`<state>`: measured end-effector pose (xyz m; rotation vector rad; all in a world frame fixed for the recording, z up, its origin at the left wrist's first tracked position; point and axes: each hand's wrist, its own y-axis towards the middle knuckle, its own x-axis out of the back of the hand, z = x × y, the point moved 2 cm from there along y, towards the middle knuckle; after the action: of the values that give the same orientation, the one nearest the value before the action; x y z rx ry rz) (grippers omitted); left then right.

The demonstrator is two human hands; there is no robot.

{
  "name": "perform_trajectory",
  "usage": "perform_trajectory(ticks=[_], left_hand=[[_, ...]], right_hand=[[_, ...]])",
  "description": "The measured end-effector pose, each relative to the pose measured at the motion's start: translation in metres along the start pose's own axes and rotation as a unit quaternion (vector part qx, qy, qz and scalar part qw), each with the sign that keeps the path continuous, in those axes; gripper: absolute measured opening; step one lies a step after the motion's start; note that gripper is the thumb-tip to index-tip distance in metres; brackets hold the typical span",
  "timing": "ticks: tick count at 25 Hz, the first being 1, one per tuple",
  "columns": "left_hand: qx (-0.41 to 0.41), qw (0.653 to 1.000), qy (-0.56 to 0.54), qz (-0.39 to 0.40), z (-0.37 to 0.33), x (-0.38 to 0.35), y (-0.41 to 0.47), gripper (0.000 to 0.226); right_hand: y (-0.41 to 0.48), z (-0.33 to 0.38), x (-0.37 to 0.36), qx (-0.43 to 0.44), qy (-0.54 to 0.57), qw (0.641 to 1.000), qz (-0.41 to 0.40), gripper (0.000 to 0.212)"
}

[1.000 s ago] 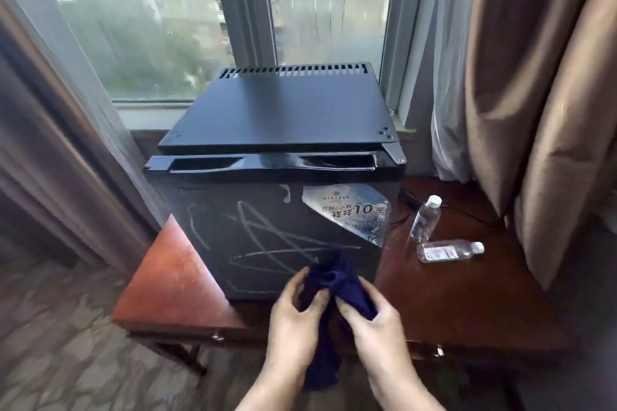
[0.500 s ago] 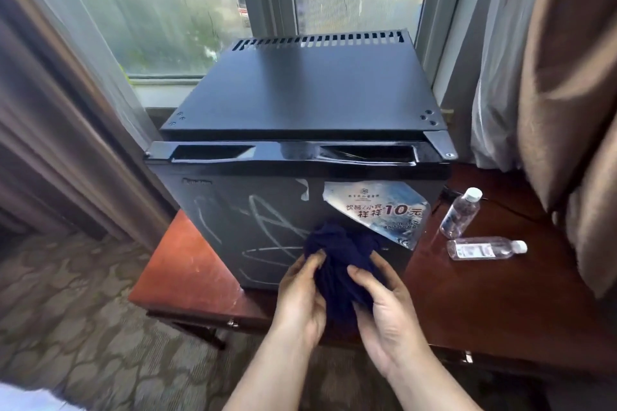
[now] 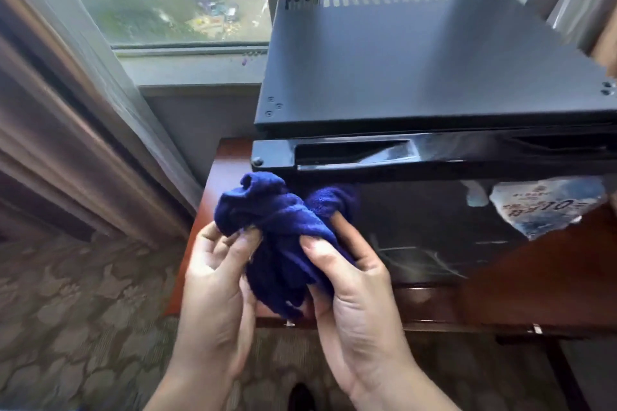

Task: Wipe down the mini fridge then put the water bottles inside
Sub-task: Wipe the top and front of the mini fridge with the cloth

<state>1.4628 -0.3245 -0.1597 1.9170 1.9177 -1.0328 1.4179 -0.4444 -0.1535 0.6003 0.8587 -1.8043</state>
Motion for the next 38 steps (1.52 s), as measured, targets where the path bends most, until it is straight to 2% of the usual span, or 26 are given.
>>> perform_trajectory(ticks=[1,2,4,5,7,9,11,14,18,20,22,24,30,34,38], left_hand=[[0.020,0.999,0.047,-0.001,-0.002,0.008,0.008,0.067],[0.075,0.995,0.068,-0.004,0.003,0.017,0.015,0.055],[0.226,0.973,0.047,-0.029,0.015,0.030,0.022,0.049],[0.275,0.960,0.035,-0.029,0.021,0.036,0.027,0.049],[0.318,0.946,0.048,-0.029,0.038,0.049,0.043,0.042],[0.326,0.941,0.077,-0.044,0.060,0.065,0.057,0.029],[0.323,0.940,0.097,-0.054,0.075,0.075,0.064,0.026],[0.316,0.944,0.087,-0.043,0.087,0.084,0.073,0.030],[0.298,0.950,0.093,-0.025,0.111,0.064,0.067,0.026],[0.304,0.948,0.096,-0.015,0.127,0.044,0.057,0.024],[0.316,0.944,0.096,0.004,0.144,0.026,0.051,0.027],[0.323,0.941,0.096,0.013,0.164,0.005,0.046,0.028],[0.314,0.945,0.094,0.012,0.230,-0.072,0.022,0.023],[0.311,0.946,0.094,0.002,0.268,-0.106,0.008,0.019],[0.280,0.955,0.090,-0.022,0.285,-0.112,0.005,0.019]], right_hand=[[0.004,-0.013,-0.005,0.006,-0.010,1.000,-0.022,0.053],[0.007,-0.026,-0.006,0.011,-0.017,0.998,-0.053,0.058],[0.014,-0.051,0.000,0.018,-0.023,0.991,-0.129,0.059],[0.018,-0.061,0.007,0.024,-0.026,0.986,-0.163,0.057],[0.027,-0.074,0.025,0.043,-0.037,0.972,-0.227,0.051],[0.034,-0.080,0.044,0.055,-0.065,0.955,-0.284,0.042],[0.039,-0.081,0.060,0.065,-0.105,0.944,-0.306,0.038],[0.043,-0.079,0.076,0.077,-0.147,0.933,-0.318,0.051],[0.036,-0.060,0.103,0.031,-0.074,0.946,-0.314,0.068],[0.030,-0.042,0.122,0.039,-0.057,0.943,-0.326,0.062],[0.026,-0.025,0.133,0.043,-0.068,0.943,-0.322,0.042],[0.020,-0.006,0.146,0.059,-0.083,0.943,-0.317,0.034],[0.005,0.068,0.199,0.113,-0.130,0.940,-0.293,0.033],[0.001,0.109,0.241,0.092,-0.160,0.947,-0.263,0.037],[0.009,0.119,0.264,0.055,-0.160,0.954,-0.248,0.041]])
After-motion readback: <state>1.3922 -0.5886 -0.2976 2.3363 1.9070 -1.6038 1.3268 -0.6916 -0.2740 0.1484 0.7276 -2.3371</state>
